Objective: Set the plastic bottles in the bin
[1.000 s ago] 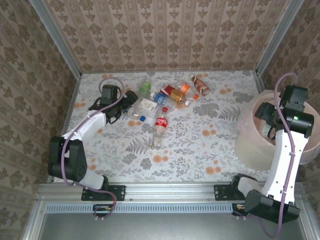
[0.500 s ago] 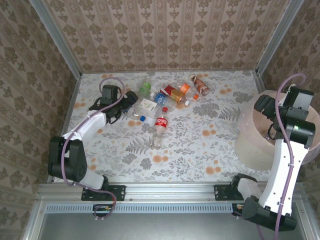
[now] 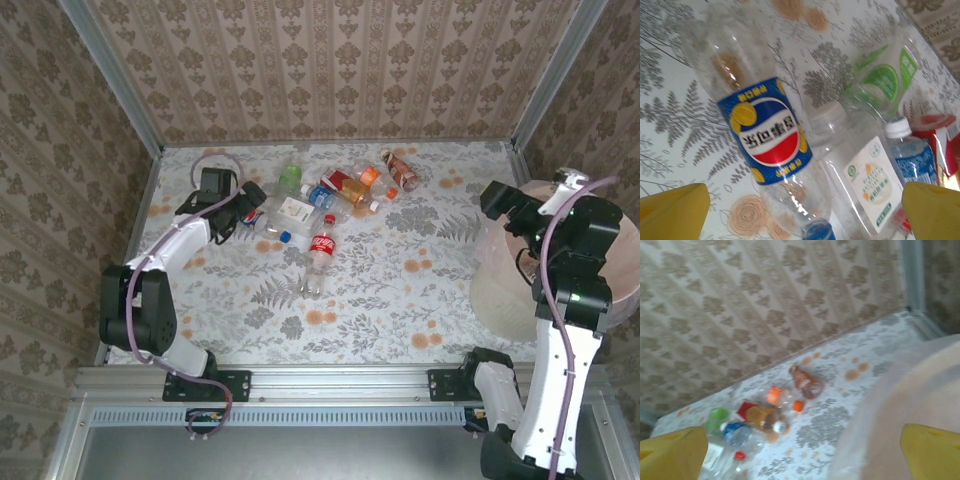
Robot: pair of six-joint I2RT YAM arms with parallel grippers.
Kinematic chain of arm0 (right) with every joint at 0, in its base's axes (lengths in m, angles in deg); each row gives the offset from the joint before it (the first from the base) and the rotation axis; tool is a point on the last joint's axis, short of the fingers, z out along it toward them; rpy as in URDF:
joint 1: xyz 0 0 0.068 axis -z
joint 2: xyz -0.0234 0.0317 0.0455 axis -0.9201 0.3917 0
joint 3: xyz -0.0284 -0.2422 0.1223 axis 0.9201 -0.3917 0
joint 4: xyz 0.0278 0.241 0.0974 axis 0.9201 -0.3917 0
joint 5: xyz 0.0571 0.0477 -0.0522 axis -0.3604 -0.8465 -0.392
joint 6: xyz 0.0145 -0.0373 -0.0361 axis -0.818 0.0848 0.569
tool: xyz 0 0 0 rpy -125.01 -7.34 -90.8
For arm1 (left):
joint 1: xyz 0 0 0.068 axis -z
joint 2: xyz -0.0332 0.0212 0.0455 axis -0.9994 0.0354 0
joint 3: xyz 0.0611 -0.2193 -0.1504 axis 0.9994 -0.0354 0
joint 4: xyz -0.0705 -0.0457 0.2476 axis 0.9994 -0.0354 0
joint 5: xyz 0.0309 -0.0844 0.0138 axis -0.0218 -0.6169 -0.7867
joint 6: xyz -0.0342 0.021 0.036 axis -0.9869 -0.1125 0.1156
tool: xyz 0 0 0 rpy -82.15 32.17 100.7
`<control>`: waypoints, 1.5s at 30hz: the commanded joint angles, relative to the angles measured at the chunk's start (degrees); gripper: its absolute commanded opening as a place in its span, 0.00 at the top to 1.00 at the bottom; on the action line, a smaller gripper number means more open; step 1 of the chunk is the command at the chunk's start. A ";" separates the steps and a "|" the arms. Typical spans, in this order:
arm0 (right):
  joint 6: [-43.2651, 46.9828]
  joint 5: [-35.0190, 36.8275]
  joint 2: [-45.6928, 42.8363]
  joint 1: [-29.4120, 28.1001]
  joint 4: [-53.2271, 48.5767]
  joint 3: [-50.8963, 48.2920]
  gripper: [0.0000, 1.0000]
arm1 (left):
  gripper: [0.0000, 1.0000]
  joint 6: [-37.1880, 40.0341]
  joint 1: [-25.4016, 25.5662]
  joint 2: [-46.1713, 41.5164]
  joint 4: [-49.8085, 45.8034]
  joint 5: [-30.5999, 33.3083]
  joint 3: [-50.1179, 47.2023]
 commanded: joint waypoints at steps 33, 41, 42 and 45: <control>6.08 12.28 5.22 -30.57 9.77 -2.23 0.00 | 0.13 -6.24 -7.11 28.71 -5.08 1.99 22.44; 6.78 14.30 7.35 -34.47 9.56 -2.49 0.00 | 0.34 -5.55 -7.02 29.10 -1.63 0.30 20.52; 6.78 14.42 7.68 -35.07 9.78 -2.54 0.00 | 0.37 -5.12 -7.14 28.54 -0.58 0.19 19.81; 6.73 15.25 8.67 -36.50 10.50 -2.83 0.00 | 0.44 -4.37 -7.52 25.93 2.81 0.17 16.97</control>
